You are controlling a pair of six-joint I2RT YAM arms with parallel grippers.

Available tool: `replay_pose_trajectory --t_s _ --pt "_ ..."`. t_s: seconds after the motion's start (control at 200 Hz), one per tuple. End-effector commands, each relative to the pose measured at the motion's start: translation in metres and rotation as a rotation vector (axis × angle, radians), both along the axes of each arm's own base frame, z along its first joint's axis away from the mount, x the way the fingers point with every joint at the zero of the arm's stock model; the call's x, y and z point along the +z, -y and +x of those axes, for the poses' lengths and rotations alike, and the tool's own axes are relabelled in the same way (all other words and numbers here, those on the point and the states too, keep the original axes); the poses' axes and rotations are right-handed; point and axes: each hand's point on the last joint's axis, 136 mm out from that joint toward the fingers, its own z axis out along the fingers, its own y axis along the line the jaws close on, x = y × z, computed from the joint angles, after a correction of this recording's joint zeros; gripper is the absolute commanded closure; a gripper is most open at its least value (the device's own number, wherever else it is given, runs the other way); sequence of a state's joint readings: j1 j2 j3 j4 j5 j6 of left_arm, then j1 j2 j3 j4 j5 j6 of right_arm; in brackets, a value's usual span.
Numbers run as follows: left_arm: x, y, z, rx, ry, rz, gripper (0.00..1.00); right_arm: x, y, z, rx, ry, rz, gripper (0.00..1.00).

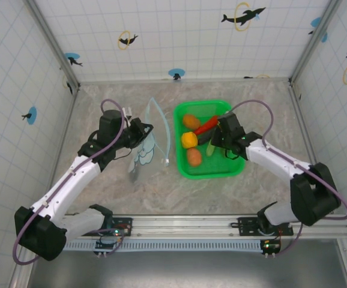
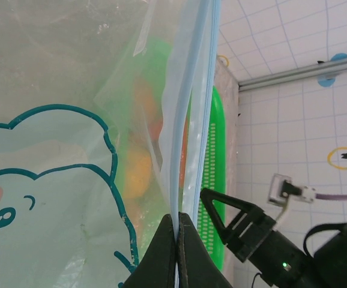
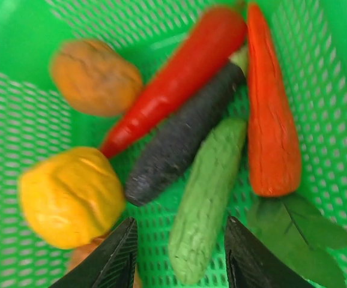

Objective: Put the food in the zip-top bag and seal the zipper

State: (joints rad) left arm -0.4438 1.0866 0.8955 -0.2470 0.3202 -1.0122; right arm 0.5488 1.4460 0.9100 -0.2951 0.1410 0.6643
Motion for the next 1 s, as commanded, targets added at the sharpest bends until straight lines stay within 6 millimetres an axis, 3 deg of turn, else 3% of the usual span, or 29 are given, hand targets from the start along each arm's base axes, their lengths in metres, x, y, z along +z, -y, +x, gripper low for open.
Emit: replay_pose_trajectory --t_s 0.0,0.195,0.435,0.716,0.871,0.996 --pt "-0.001 -0.004 -0.002 -0.013 0.014 0.040 1.00 -0.001 -0.001 0.007 -0.062 -0.051 0.000 0.56" --pt "-0.007 -0.002 -0.006 -0.040 0.006 0.046 1.00 -0.026 -0.015 0.019 -0.066 -0.115 0.016 0.51" --pt "-0.013 -0.004 -0.008 -0.042 0.011 0.060 1.00 -0.049 -0.010 0.027 -0.134 -0.130 -0.034 0.48" --pt "-0.024 -0.005 -0.011 -0.042 -0.012 0.061 1.00 -0.076 -0.010 0.024 -0.127 -0.179 -0.028 0.54" --pt "-0.018 -0.006 -0.011 -0.037 -0.003 0.060 1.00 -0.064 -0.018 0.021 -0.088 -0.134 0.051 0.69" --pt "-0.013 -0.006 -0.010 -0.037 0.003 0.061 1.00 -0.039 -0.016 0.022 -0.078 -0.055 0.083 0.70"
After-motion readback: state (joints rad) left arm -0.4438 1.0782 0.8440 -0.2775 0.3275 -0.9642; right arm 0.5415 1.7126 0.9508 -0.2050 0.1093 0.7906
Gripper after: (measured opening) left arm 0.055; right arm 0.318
